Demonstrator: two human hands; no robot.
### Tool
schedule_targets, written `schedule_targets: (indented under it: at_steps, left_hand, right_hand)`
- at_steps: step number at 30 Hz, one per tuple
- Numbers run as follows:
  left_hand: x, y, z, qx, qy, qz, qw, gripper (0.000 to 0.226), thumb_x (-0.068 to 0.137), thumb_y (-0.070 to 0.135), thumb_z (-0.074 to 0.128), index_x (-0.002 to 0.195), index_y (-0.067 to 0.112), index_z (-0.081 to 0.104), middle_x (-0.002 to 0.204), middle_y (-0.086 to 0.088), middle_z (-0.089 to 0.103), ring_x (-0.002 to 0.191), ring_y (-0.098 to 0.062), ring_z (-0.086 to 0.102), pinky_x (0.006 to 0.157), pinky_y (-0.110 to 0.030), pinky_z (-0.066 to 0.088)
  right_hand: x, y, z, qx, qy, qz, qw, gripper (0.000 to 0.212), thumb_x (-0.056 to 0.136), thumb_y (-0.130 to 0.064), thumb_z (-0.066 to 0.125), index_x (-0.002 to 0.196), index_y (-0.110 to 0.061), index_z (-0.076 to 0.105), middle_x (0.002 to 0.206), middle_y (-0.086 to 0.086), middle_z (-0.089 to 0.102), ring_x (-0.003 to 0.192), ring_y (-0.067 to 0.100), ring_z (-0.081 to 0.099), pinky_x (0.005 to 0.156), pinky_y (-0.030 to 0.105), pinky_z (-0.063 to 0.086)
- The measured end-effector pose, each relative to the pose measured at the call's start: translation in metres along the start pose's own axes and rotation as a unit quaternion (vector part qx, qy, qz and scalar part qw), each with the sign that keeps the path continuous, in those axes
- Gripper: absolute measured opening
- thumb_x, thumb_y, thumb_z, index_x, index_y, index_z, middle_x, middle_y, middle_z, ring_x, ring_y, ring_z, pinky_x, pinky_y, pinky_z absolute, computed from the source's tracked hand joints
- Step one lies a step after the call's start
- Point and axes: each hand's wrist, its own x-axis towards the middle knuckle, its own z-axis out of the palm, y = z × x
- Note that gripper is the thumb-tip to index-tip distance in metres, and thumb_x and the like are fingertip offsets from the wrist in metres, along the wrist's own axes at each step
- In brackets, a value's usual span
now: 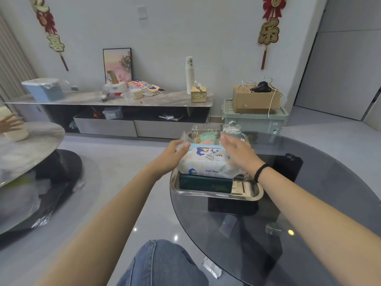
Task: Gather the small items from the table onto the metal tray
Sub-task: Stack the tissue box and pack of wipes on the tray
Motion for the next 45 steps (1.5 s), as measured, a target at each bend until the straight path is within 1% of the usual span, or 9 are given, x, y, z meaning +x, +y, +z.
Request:
schedule_targets:
  at_steps: [5, 8, 10, 16, 20, 25, 34, 38, 45]
  left_hand:
    - [-0.004, -0.007, 0.006, -0.054, -0.033, -0.086, 0.994, 0.055, 0.096, 0.049, 0.037, 0.140, 0.018, 0.036, 0.141, -0.006, 0.047, 0.123, -0.026, 0.047, 0.107, -0.046, 0.034]
    - [-0.003, -0.017, 0.011, -0.150, -0.055, -0.087, 0.983, 0.042, 0.096, 0.044, 0.040, 0.129, 0.018, 0.047, 0.103, 0.000, 0.065, 0.088, -0.016, 0.062, 0.068, -0.028, 0.059]
    - [0.002, -0.021, 0.014, -0.189, -0.050, -0.083, 0.977, 0.027, 0.096, 0.039, 0.043, 0.116, 0.022, 0.051, 0.094, 0.001, 0.066, 0.082, -0.015, 0.063, 0.053, -0.020, 0.058]
    - [0.017, -0.014, 0.041, -0.204, -0.057, -0.069, 0.975, 0.032, 0.094, 0.040, 0.048, 0.122, 0.025, 0.048, 0.100, 0.000, 0.068, 0.086, -0.016, 0.066, 0.052, -0.021, 0.057]
    - [0.037, 0.007, 0.077, -0.201, -0.080, -0.058, 0.975, 0.043, 0.091, 0.043, 0.053, 0.127, 0.020, 0.047, 0.110, -0.004, 0.069, 0.087, -0.017, 0.067, 0.050, -0.021, 0.056]
    - [0.059, 0.033, 0.126, -0.225, -0.112, -0.068, 0.966, 0.054, 0.088, 0.042, 0.059, 0.132, 0.018, 0.041, 0.114, -0.007, 0.068, 0.090, -0.021, 0.069, 0.054, -0.027, 0.059]
    - [0.076, 0.060, 0.191, -0.231, -0.148, -0.041, 0.961, 0.061, 0.083, 0.044, 0.064, 0.133, 0.019, 0.041, 0.128, -0.010, 0.063, 0.113, -0.030, 0.062, 0.101, -0.050, 0.048]
    - [0.076, 0.069, 0.210, -0.228, -0.160, -0.042, 0.959, 0.077, 0.072, 0.052, 0.070, 0.135, 0.020, 0.041, 0.127, -0.008, 0.063, 0.115, -0.030, 0.061, 0.104, -0.052, 0.045]
    - [0.073, 0.075, 0.224, -0.228, -0.157, -0.052, 0.960, 0.045, 0.086, 0.043, 0.061, 0.122, 0.024, 0.045, 0.126, -0.009, 0.063, 0.116, -0.031, 0.060, 0.104, -0.052, 0.044]
  right_hand:
    - [-0.021, 0.029, 0.005, 0.028, -0.006, 0.172, 0.985, 0.091, 0.066, -0.085, 0.034, 0.141, -0.033, 0.031, 0.154, 0.009, 0.025, 0.142, 0.037, 0.015, 0.113, 0.050, 0.015]
    - [-0.027, 0.039, 0.004, 0.135, -0.056, 0.159, 0.976, 0.066, 0.064, -0.085, 0.043, 0.115, -0.043, 0.048, 0.140, -0.007, 0.042, 0.139, 0.027, 0.029, 0.115, 0.044, 0.018]
    - [-0.026, 0.045, -0.001, 0.177, -0.046, 0.175, 0.967, 0.090, 0.056, -0.088, 0.047, 0.130, -0.036, 0.043, 0.148, -0.003, 0.038, 0.140, 0.027, 0.028, 0.116, 0.047, 0.020]
    - [-0.027, 0.067, -0.025, 0.171, -0.046, 0.190, 0.966, 0.108, 0.057, -0.083, 0.053, 0.143, -0.019, 0.032, 0.147, 0.002, 0.042, 0.129, 0.023, 0.045, 0.110, 0.037, 0.032]
    - [-0.039, 0.093, -0.062, 0.167, -0.028, 0.217, 0.961, 0.091, 0.073, -0.072, 0.051, 0.144, -0.018, 0.030, 0.147, 0.004, 0.040, 0.131, 0.024, 0.041, 0.106, 0.035, 0.029]
    - [-0.053, 0.127, -0.103, 0.165, -0.011, 0.239, 0.957, 0.096, 0.060, -0.083, 0.051, 0.137, -0.027, 0.042, 0.134, -0.006, 0.051, 0.123, 0.020, 0.048, 0.101, 0.032, 0.033]
    - [-0.064, 0.193, -0.151, 0.193, 0.007, 0.248, 0.949, 0.090, 0.043, -0.087, 0.060, 0.116, -0.034, 0.062, 0.117, -0.007, 0.068, 0.112, 0.018, 0.061, 0.105, 0.042, 0.041]
    - [-0.078, 0.188, -0.166, 0.211, 0.010, 0.241, 0.947, 0.062, 0.065, -0.073, 0.058, 0.110, -0.031, 0.066, 0.111, -0.005, 0.071, 0.107, 0.018, 0.064, 0.106, 0.041, 0.041]
    - [-0.083, 0.190, -0.174, 0.206, 0.006, 0.230, 0.951, 0.028, 0.087, -0.053, 0.048, 0.097, -0.032, 0.064, 0.112, -0.002, 0.068, 0.099, 0.013, 0.063, 0.101, 0.032, 0.041]
